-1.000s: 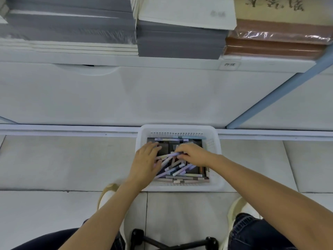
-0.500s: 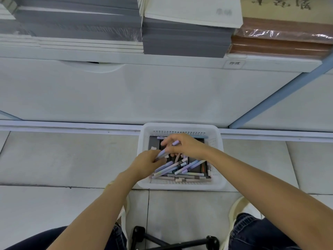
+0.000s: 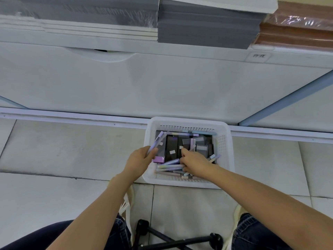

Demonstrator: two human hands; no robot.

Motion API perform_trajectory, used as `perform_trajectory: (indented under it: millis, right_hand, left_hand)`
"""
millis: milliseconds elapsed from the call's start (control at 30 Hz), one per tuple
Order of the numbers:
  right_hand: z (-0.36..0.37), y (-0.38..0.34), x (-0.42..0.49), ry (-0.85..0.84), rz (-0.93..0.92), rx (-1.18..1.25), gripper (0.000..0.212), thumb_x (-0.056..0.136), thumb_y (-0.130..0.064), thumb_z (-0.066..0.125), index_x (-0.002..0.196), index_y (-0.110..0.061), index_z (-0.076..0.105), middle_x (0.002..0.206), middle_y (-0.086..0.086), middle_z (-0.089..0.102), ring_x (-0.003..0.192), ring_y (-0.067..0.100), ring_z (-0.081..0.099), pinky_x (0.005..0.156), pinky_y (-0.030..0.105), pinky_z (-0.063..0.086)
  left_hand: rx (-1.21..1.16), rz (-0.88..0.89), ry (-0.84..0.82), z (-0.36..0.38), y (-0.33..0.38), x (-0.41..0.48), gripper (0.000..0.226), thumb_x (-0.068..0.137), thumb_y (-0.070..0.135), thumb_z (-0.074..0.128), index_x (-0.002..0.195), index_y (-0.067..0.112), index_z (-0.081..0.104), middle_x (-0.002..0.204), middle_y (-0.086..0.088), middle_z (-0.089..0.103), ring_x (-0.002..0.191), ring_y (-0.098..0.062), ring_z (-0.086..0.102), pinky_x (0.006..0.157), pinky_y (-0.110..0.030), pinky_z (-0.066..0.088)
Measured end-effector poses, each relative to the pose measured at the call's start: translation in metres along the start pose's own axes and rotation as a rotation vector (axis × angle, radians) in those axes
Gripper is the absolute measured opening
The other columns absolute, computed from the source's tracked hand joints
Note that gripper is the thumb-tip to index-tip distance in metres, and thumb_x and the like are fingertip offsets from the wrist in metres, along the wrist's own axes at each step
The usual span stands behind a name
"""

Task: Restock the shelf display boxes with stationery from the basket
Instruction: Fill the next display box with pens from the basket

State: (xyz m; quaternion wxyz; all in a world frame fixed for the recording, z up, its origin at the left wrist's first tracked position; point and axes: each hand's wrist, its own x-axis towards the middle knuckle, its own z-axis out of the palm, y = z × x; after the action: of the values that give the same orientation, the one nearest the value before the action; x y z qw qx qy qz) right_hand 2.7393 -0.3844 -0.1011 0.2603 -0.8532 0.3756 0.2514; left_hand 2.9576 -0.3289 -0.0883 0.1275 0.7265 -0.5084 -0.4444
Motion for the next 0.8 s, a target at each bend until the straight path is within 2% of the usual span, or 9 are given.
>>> perform_trajectory:
  millis: [100, 233, 300, 367, 467, 533, 633, 733, 800]
  right_hand:
    - [-0.003, 0.004, -0.001, -0.003, -0.033, 0.051, 0.027, 0.096, -0.023, 0.053, 0.116, -0.007, 0.062, 0.125, 0.009, 0.045, 0.091, 0.027, 0.056, 0.070, 0.032, 0.039]
    - [-0.027, 0.014, -0.001, -0.015, -0.094, 0.244, 0.018, 0.094, -0.027, 0.058, 0.084, -0.013, 0.061, 0.082, 0.003, 0.058, 0.069, 0.015, 0.053, 0.065, 0.032, 0.041]
    - [-0.039, 0.013, -0.001, -0.025, -0.145, 0.365, 0.019, 0.093, -0.027, 0.059, 0.082, -0.013, 0.063, 0.072, 0.001, 0.058, 0.060, 0.007, 0.049, 0.061, 0.025, 0.039]
    - [-0.048, 0.010, 0.000, -0.009, -0.165, 0.527, 0.018, 0.093, -0.028, 0.060, 0.088, -0.012, 0.069, 0.079, 0.004, 0.065, 0.065, 0.011, 0.057, 0.065, 0.023, 0.045]
    - [-0.058, 0.007, 0.001, 0.046, -0.137, 0.715, 0.017, 0.091, -0.032, 0.064, 0.100, -0.020, 0.073, 0.097, -0.005, 0.071, 0.086, 0.008, 0.065, 0.082, 0.023, 0.051]
    - [-0.059, 0.007, 0.003, 0.082, -0.131, 0.811, 0.018, 0.089, -0.031, 0.067, 0.101, -0.021, 0.074, 0.093, -0.012, 0.071, 0.081, 0.005, 0.065, 0.079, 0.022, 0.052]
    - [-0.055, 0.006, 0.004, 0.092, -0.123, 0.957, 0.016, 0.087, -0.030, 0.070, 0.099, -0.019, 0.073, 0.086, -0.009, 0.071, 0.069, 0.014, 0.064, 0.070, 0.028, 0.055]
    - [-0.049, 0.009, 0.005, 0.078, -0.070, 1.083, 0.027, 0.086, -0.033, 0.071, 0.109, -0.019, 0.063, 0.088, -0.001, 0.074, 0.074, 0.018, 0.068, 0.071, 0.028, 0.057]
    - [-0.046, 0.016, 0.006, 0.098, 0.014, 1.131, 0.021, 0.091, -0.033, 0.065, 0.109, -0.022, 0.059, 0.093, -0.002, 0.072, 0.078, 0.013, 0.069, 0.072, 0.027, 0.056]
  left_hand:
    - [0.015, 0.038, -0.011, 0.000, 0.005, -0.002, 0.036, 0.101, 0.043, 0.043, 0.076, 0.021, 0.057, 0.064, 0.004, 0.059, 0.056, -0.013, 0.053, 0.061, -0.027, 0.046]
    - [0.107, 0.210, 0.046, -0.001, 0.018, -0.003, 0.029, 0.102, 0.034, 0.046, 0.083, 0.016, 0.060, 0.076, -0.002, 0.057, 0.067, -0.018, 0.053, 0.063, -0.030, 0.041]
    - [0.144, 0.267, 0.013, 0.002, 0.025, -0.003, 0.032, 0.102, 0.033, 0.046, 0.086, 0.012, 0.063, 0.073, -0.002, 0.058, 0.065, -0.018, 0.053, 0.061, -0.029, 0.039]
    - [0.120, 0.247, -0.046, 0.006, 0.028, -0.005, 0.034, 0.102, 0.034, 0.044, 0.087, 0.009, 0.062, 0.069, 0.001, 0.060, 0.061, -0.015, 0.053, 0.061, -0.028, 0.041]
    - [-0.035, 0.153, -0.074, 0.006, 0.027, -0.007, 0.040, 0.102, 0.039, 0.042, 0.079, 0.012, 0.061, 0.066, 0.002, 0.063, 0.057, -0.011, 0.055, 0.064, -0.029, 0.046]
    - [-0.116, 0.124, -0.077, 0.003, 0.026, -0.006, 0.041, 0.102, 0.041, 0.042, 0.072, 0.016, 0.056, 0.061, 0.006, 0.058, 0.050, -0.004, 0.048, 0.060, -0.025, 0.041]
    - [-0.186, 0.103, -0.158, -0.002, 0.024, -0.004, 0.039, 0.100, 0.045, 0.046, 0.072, 0.019, 0.055, 0.059, 0.007, 0.054, 0.048, -0.002, 0.044, 0.060, -0.024, 0.040]
    - [-0.160, 0.095, -0.178, -0.006, 0.017, -0.002, 0.036, 0.095, 0.050, 0.053, 0.076, 0.019, 0.061, 0.059, 0.010, 0.053, 0.050, -0.002, 0.046, 0.058, -0.021, 0.039]
    - [-0.087, 0.097, -0.136, -0.010, 0.009, 0.000, 0.045, 0.092, 0.052, 0.056, 0.080, 0.009, 0.063, 0.061, 0.003, 0.052, 0.054, -0.009, 0.045, 0.058, -0.025, 0.037]
